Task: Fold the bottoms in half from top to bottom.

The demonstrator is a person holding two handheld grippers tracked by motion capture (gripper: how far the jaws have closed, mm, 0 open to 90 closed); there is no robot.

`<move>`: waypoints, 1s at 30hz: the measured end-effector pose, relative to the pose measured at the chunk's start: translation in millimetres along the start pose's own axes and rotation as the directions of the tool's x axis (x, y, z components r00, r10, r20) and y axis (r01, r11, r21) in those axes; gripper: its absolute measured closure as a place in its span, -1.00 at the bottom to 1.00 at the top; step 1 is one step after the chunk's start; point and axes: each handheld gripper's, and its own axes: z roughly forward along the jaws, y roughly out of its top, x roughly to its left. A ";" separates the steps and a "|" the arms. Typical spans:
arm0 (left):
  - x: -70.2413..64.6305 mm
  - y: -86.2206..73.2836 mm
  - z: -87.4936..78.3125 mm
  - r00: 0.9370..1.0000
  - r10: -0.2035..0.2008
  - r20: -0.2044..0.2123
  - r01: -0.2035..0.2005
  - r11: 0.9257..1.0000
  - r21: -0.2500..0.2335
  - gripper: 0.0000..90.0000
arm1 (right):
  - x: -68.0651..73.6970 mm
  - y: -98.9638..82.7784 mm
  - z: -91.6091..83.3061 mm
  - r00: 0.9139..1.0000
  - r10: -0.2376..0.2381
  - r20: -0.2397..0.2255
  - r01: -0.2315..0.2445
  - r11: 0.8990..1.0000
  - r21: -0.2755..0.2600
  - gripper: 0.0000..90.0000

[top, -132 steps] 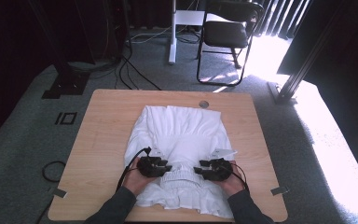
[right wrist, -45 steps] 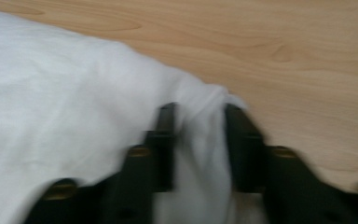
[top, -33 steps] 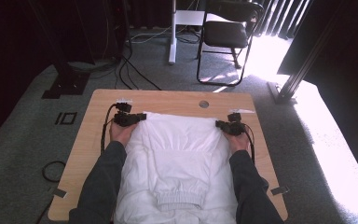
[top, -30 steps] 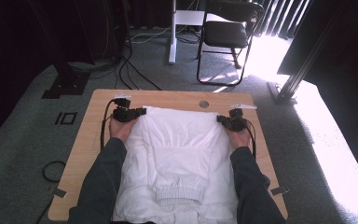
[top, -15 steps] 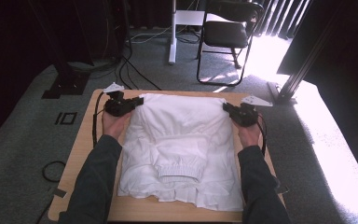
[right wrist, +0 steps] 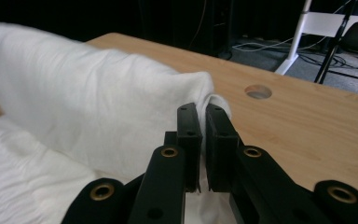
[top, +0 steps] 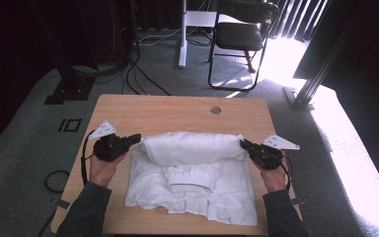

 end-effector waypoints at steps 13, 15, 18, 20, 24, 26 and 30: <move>-23.9 -40.4 4.7 0.996 -0.008 0.085 0.004 0.999 0.048 -0.13 | 11.8 -27.1 -8.4 1.000 0.016 -0.014 -0.016 1.000 0.026 0.91; -25.2 -44.6 8.4 0.996 0.005 0.090 -0.012 0.997 0.072 -0.24 | 10.7 -29.6 -7.2 1.000 0.026 -0.016 -0.025 0.999 0.031 0.91; -24.7 -50.0 21.7 0.998 0.025 0.057 -0.032 0.992 0.125 -0.35 | 10.4 -31.2 -5.6 0.999 0.027 -0.018 -0.026 0.999 0.032 0.90; -23.3 -52.9 30.8 0.998 0.022 0.061 -0.030 0.990 0.141 -0.35 | 10.3 -31.4 -5.2 0.999 0.033 -0.019 -0.032 0.999 0.029 0.90; -22.3 -55.3 44.0 0.997 0.032 0.076 -0.046 0.983 0.178 0.45 | 9.8 -30.7 -3.7 0.999 0.039 -0.022 -0.039 0.999 0.024 0.91; -21.5 -52.8 44.8 0.995 0.035 0.094 -0.049 0.986 0.160 0.81 | 10.6 -29.6 -3.8 0.999 0.035 -0.021 -0.034 0.999 0.016 0.91; -18.8 -36.7 37.7 0.996 0.033 0.088 -0.043 0.991 0.123 0.88 | 10.4 -25.2 -6.7 1.000 0.027 -0.015 -0.027 1.000 0.000 0.91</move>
